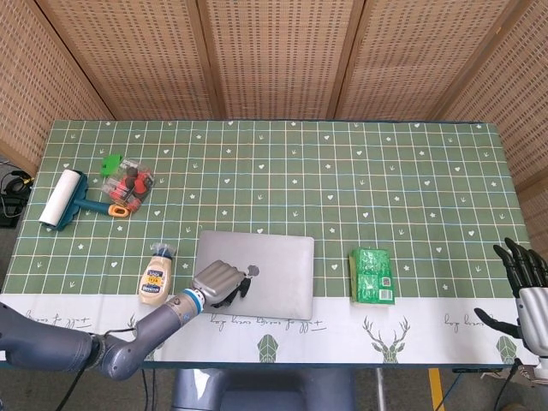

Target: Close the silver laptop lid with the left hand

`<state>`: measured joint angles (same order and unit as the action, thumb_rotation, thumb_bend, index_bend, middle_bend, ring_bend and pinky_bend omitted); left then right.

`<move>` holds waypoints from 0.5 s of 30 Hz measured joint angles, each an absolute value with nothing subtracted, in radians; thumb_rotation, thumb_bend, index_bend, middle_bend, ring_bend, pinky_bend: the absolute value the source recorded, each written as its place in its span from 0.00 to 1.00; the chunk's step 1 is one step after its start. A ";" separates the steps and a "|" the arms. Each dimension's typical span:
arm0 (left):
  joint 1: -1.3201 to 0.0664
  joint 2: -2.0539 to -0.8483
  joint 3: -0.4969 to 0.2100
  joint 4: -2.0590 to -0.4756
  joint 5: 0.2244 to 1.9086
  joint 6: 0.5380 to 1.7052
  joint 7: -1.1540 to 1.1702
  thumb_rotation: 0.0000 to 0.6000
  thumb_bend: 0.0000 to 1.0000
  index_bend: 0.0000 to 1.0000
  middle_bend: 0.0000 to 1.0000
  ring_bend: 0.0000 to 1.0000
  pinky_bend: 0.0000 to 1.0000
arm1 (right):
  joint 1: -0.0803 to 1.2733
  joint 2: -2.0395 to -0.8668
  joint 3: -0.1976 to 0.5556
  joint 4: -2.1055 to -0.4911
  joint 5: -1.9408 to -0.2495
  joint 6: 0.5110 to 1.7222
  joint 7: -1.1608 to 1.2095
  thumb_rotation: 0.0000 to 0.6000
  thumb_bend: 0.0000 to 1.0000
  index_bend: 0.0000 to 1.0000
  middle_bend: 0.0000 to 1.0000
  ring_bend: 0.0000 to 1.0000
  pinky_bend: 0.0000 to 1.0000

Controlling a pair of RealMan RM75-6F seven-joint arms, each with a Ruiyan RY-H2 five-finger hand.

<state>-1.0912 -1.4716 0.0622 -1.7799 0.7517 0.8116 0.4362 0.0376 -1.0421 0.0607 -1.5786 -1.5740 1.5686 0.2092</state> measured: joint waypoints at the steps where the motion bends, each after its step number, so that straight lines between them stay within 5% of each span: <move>1: -1.084 -1.466 0.061 -1.788 0.763 0.824 0.432 1.00 0.66 0.24 0.10 0.12 0.17 | 0.038 -1.042 0.061 -1.578 -1.574 1.568 0.209 1.00 0.02 0.00 0.00 0.00 0.00; 5: -1.034 -1.434 0.061 -1.835 0.838 0.916 0.414 1.00 0.42 0.06 0.00 0.00 0.01 | 0.041 -1.046 0.061 -1.575 -1.574 1.562 0.209 1.00 0.02 0.00 0.00 0.00 0.00; 15: -0.770 -1.391 0.152 -1.857 1.162 1.395 0.447 1.00 0.33 0.00 0.00 0.00 0.00 | 0.063 -1.068 0.052 -1.550 -1.587 1.527 0.181 1.00 0.01 0.00 0.00 0.00 0.00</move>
<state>-0.7703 -1.3906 0.1520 -1.8566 1.1625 1.3946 0.4467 0.0634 -1.0681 0.0521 -1.5497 -1.5871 1.5269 0.1814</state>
